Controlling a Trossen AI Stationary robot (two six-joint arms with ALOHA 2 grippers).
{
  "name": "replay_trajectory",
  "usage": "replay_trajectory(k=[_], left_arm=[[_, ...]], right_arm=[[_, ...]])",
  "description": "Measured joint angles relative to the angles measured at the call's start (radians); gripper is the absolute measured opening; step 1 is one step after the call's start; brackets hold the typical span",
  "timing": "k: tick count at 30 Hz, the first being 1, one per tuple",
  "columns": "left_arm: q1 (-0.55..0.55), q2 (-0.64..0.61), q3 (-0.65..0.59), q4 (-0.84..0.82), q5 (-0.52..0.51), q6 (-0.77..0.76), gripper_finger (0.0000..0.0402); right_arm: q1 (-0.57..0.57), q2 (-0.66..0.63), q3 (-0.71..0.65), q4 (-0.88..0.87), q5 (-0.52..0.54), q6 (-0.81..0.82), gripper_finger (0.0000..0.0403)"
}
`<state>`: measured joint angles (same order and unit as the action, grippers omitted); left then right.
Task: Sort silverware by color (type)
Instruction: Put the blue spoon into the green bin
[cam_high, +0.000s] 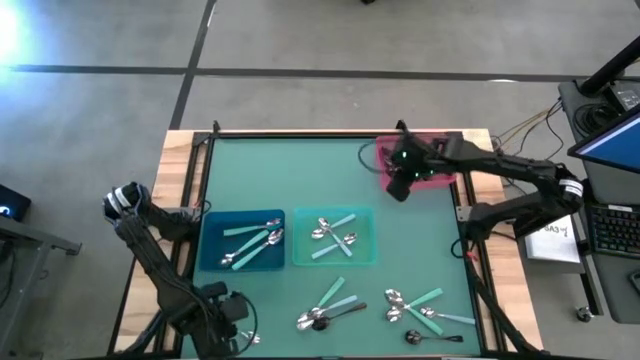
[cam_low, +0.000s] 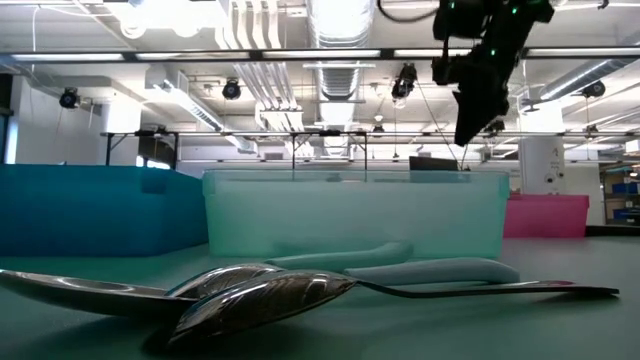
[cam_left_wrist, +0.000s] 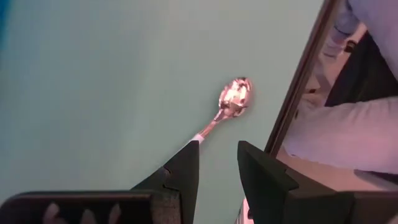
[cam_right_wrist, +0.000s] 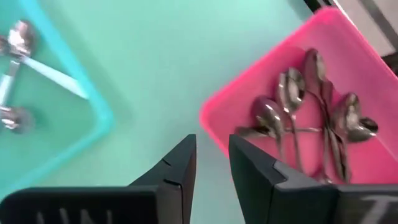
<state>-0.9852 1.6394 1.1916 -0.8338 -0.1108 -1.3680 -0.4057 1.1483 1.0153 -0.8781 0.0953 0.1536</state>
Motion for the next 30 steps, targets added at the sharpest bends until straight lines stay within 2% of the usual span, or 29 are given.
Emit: replay_trajectory(k=[4,9,14,24,30], left_arm=[[-0.023,0.0,-0.068,0.054,0.0,-0.007,0.0094],[-0.041,0.015,-0.12,0.103,0.0,-0.001,0.0094],[-0.057,0.062,-0.123,0.154,0.025,0.101,0.0094],[-0.057,0.174,-0.12,0.176,0.046,0.156,0.0094],[-0.054,0.215,-0.117,0.168,0.093,0.163,0.0094]], right_arm=[[0.126,-0.01,0.0,0.006,0.055,0.076,0.0092],[0.248,-0.008,0.0,0.004,0.064,0.162,0.0099],[0.328,-0.008,0.0,0.004,0.08,0.222,0.01],[0.361,-0.004,0.0,0.004,0.1,0.251,0.01],[0.36,-0.004,0.0,0.005,0.112,0.251,0.01]])
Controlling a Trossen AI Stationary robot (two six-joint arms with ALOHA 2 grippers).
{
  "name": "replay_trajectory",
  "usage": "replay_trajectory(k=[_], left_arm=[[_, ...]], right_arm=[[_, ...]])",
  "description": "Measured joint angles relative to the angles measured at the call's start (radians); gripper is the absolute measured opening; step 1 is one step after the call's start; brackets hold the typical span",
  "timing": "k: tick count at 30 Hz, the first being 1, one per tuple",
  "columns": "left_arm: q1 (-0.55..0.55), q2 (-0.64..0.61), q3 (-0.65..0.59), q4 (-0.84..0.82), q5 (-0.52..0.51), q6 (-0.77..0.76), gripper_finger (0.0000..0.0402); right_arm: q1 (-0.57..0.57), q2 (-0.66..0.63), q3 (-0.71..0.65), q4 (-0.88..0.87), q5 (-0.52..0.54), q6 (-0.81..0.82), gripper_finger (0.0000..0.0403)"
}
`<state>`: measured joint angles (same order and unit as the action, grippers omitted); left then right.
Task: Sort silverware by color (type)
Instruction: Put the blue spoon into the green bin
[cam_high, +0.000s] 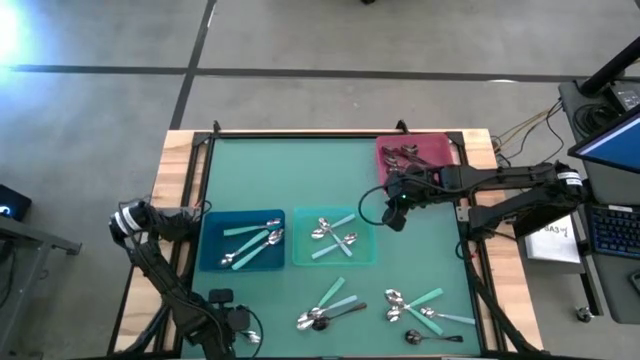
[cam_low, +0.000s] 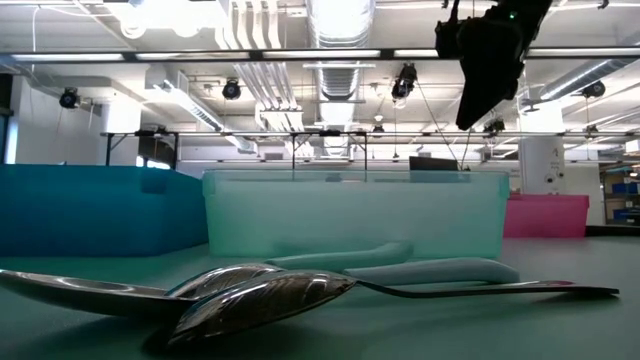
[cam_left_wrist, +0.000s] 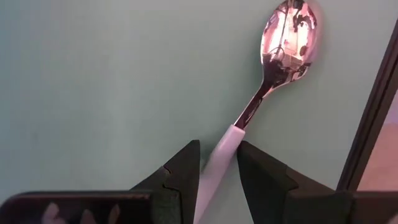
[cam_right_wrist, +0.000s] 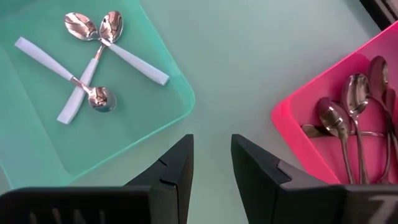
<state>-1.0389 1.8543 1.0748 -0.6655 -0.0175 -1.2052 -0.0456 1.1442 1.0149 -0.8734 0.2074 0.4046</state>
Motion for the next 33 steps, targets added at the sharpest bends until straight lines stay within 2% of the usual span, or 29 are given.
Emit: replay_trajectory(k=[6,11,14,23,29,33], left_arm=[[0.013,0.007,0.0,0.0,-0.036,-0.121,0.0085],[0.015,0.009,0.009,-0.015,-0.039,-0.162,0.0021],[0.016,0.007,0.02,-0.019,-0.039,-0.167,0.0018],[0.056,-0.004,0.14,-0.071,-0.079,0.018,0.0012],[0.117,-0.007,0.229,-0.098,-0.205,0.183,0.0012],[0.188,-0.019,0.301,-0.211,-0.317,0.281,0.0012]], right_arm=[[0.0,0.0,0.0,0.0,0.004,-0.001,0.0099],[0.0,0.0,0.0,0.0,0.004,-0.001,0.009],[0.0,0.0,0.0,0.0,0.004,-0.002,0.0084],[0.0,0.0,0.0,0.001,0.004,-0.003,0.0084],[0.0,0.0,-0.005,0.001,0.004,-0.003,0.0079],[0.0,0.0,-0.012,0.001,0.004,-0.003,0.0075]])
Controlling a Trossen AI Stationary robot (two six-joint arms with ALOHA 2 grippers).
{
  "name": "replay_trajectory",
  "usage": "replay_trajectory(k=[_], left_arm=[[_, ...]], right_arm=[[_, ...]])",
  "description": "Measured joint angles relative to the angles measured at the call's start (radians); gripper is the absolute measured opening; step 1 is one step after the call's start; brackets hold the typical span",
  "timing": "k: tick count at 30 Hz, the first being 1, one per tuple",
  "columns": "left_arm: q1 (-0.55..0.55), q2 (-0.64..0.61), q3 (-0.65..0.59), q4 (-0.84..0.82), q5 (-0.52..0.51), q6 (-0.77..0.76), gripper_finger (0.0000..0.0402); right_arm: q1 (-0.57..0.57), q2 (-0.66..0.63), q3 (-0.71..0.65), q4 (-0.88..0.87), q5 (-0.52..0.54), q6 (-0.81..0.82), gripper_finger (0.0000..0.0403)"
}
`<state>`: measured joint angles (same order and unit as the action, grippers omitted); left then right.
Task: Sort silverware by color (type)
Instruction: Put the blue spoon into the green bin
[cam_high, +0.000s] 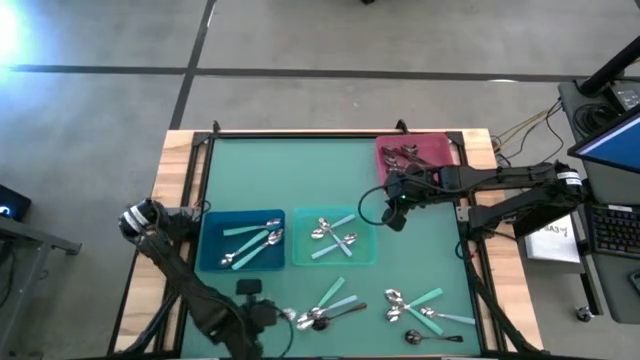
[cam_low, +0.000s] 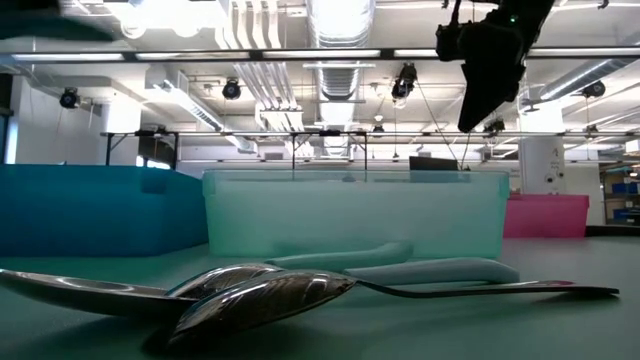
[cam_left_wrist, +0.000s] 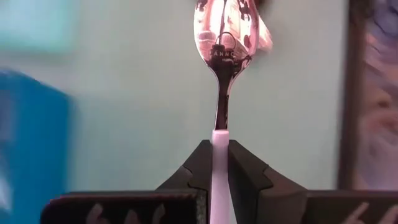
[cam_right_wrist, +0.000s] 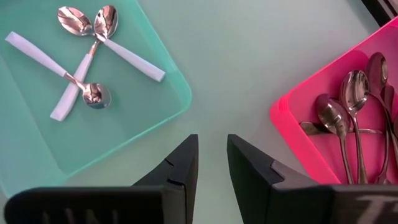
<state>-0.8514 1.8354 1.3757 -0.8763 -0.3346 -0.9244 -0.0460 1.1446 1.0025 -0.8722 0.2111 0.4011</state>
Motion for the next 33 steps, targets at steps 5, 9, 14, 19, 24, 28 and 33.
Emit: replay_trajectory(k=[5,9,14,19,24,28,33], left_arm=[[0.104,-0.013,0.109,-0.081,-0.143,0.166,0.0012],[0.188,-0.015,0.167,-0.069,-0.235,0.337,0.0012],[0.326,-0.016,0.156,0.01,-0.311,0.512,0.0012],[0.462,0.002,0.133,0.105,-0.202,0.627,0.0012],[0.538,0.023,0.132,0.114,-0.125,0.658,0.0019],[0.552,0.024,0.131,0.111,-0.054,0.704,0.0026],[0.564,0.024,0.126,0.115,-0.04,0.705,0.0042]], right_arm=[[0.0,0.0,-0.012,0.001,0.0,0.0,0.0078],[0.0,0.0,-0.034,0.009,0.0,-0.001,0.0079],[0.0,0.0,-0.08,0.022,-0.001,-0.008,0.0074],[0.0,0.0,-0.117,0.027,-0.001,0.022,0.0073],[0.021,0.0,-0.134,0.036,-0.004,0.054,0.007],[0.041,0.0,-0.13,0.035,-0.009,0.048,0.0068],[0.059,0.0,-0.126,0.033,-0.063,0.06,0.007]])
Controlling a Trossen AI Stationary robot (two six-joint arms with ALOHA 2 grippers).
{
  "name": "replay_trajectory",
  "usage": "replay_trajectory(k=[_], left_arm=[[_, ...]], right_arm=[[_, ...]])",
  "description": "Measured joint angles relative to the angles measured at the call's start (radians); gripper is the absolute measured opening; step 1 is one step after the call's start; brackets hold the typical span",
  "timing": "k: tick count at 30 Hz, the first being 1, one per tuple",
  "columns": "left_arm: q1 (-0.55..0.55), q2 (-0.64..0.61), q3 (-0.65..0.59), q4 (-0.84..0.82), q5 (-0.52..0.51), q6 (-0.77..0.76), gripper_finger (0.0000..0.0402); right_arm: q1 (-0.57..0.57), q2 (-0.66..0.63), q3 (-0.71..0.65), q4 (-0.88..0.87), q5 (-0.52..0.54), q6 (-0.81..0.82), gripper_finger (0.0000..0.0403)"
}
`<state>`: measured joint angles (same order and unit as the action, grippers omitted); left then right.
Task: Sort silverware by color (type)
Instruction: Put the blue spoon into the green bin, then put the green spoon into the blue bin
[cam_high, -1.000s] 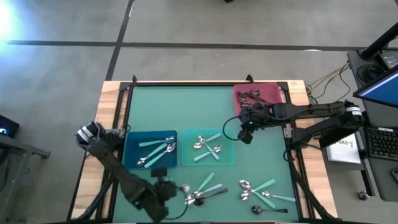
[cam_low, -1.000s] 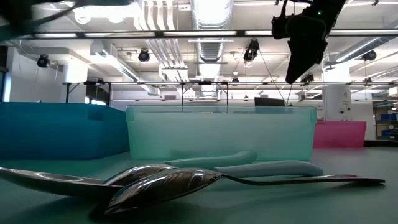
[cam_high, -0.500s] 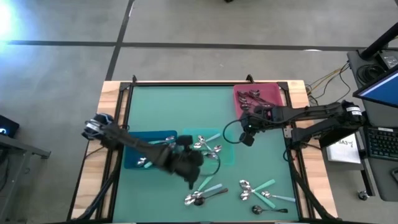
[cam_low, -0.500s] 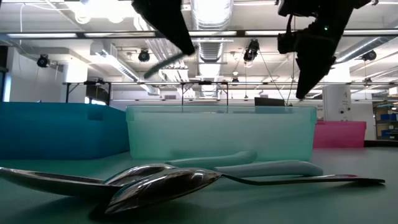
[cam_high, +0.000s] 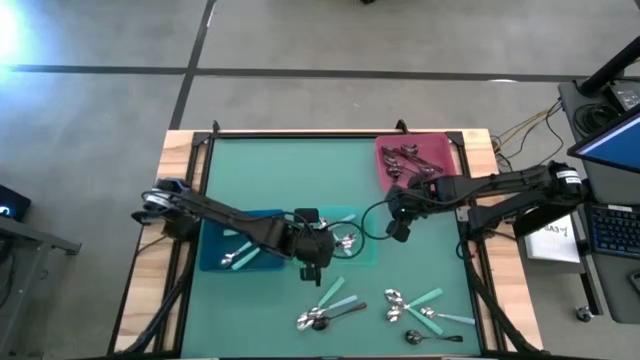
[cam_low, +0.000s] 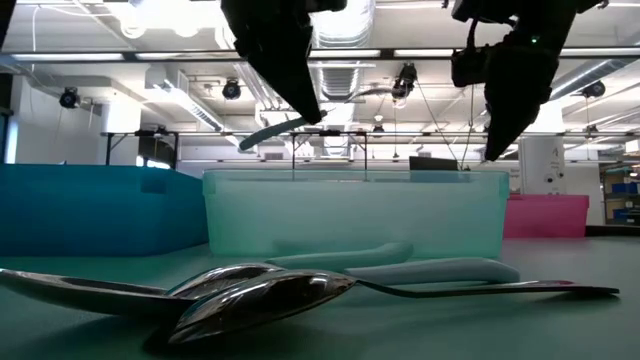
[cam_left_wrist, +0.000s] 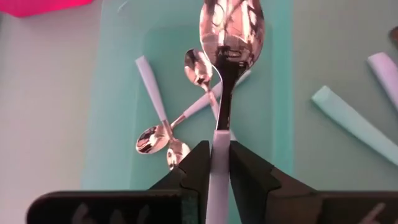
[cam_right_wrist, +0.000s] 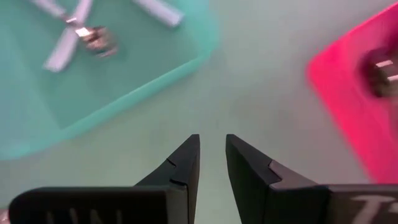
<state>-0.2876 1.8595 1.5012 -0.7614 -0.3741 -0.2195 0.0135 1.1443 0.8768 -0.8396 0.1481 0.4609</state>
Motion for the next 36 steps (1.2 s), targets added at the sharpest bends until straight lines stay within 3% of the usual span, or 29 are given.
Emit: replay_trajectory(k=[4,12,24,36], left_arm=[[0.008,0.0,-0.012,-0.001,-0.001,0.001,0.0066],[0.015,0.0,-0.059,-0.012,0.0,0.024,0.0112],[-0.008,-0.001,-0.069,0.076,0.066,0.114,0.0108],[-0.073,-0.003,-0.056,0.08,0.096,0.034,0.0107]], right_arm=[[0.025,0.0,0.0,0.0,-0.102,0.044,0.0066],[0.182,0.0,0.0,0.0,-0.16,0.238,0.0064],[0.503,0.004,-0.013,0.055,-0.192,0.611,0.0063],[0.744,0.004,-0.077,0.083,-0.147,0.451,0.0063]])
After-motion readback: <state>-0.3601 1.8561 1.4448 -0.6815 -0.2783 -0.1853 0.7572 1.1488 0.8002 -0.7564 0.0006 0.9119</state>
